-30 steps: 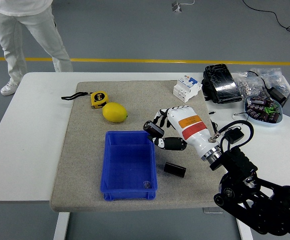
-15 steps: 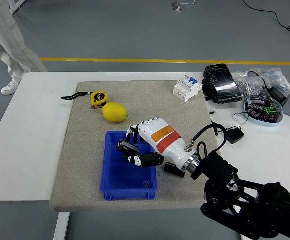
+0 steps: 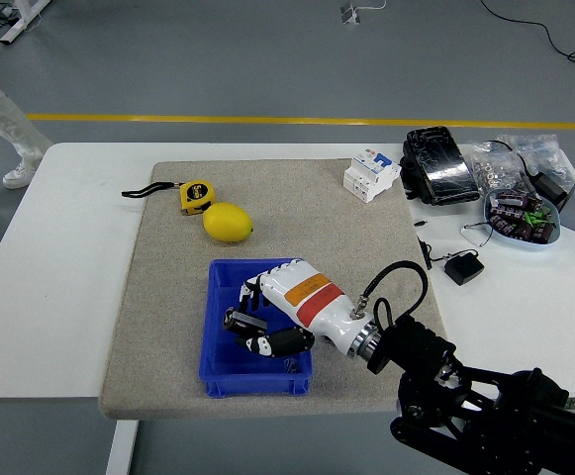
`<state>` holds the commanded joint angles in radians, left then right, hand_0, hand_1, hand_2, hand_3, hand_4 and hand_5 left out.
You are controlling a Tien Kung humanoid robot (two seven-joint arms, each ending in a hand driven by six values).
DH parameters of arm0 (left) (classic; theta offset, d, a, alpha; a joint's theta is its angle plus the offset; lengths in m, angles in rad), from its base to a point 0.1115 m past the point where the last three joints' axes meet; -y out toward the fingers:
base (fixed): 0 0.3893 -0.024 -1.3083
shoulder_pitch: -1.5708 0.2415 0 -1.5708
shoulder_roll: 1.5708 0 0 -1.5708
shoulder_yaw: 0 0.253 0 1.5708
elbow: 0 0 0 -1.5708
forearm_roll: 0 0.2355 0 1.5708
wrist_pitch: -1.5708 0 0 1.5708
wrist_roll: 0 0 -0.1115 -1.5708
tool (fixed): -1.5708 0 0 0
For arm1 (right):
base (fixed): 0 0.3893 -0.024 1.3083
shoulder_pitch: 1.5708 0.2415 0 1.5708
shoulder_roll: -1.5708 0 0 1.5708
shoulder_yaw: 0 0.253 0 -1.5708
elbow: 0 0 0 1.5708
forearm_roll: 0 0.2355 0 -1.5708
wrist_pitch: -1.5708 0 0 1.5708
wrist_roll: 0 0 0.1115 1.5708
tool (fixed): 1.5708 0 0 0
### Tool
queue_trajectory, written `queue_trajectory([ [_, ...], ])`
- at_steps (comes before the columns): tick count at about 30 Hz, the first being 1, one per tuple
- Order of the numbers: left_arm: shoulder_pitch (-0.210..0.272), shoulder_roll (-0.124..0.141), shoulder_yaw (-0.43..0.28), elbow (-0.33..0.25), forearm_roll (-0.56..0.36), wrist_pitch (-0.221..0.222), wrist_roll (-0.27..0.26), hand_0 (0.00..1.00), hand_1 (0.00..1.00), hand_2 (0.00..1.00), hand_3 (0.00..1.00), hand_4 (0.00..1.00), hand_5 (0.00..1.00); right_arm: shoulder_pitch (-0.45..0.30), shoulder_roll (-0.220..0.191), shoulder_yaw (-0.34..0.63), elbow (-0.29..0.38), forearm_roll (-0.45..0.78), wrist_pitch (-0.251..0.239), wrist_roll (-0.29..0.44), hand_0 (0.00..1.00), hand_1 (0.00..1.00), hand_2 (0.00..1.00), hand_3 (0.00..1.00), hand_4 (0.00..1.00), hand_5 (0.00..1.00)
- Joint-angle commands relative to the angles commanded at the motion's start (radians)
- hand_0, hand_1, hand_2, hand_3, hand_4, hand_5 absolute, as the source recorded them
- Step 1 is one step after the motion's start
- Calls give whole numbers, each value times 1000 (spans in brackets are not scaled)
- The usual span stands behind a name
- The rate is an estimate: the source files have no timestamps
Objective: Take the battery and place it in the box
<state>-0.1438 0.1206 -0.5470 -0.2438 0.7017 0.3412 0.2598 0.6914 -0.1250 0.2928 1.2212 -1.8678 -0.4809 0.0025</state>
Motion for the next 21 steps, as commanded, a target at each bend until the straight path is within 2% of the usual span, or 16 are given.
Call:
queue_trajectory([
  [1,1,0,0,0,0,0,0,552,525,586,572,636,574,0,0,1,-1,2,-3,2,347,449,517,597,823,314],
  [2,1,0,-1,0,1,0,0,552,523,586,572,637,575,1,0,3,-3,2,-6,3,363,504,665,693,862,332],
  [7,1,0,-2,0,4,0,1,552,523,586,572,637,575,4,-2,14,-9,6,-22,8,363,504,665,693,862,332],
  [8,2,0,-3,0,4,0,2,551,522,585,572,637,574,4,-3,18,-9,7,-24,10,371,519,703,749,883,345],
  [13,0,-1,-2,0,4,0,2,551,522,585,572,637,574,-2,-19,54,2,8,-25,14,371,519,703,749,883,345],
  [18,-4,-1,4,1,-8,2,-3,552,522,585,572,637,574,-24,-78,117,42,-14,-14,6,375,520,701,736,888,353],
  [21,-6,-2,10,2,-19,4,-7,552,524,585,573,636,574,-56,-134,168,77,-36,-9,-2,376,516,690,712,900,356],
])
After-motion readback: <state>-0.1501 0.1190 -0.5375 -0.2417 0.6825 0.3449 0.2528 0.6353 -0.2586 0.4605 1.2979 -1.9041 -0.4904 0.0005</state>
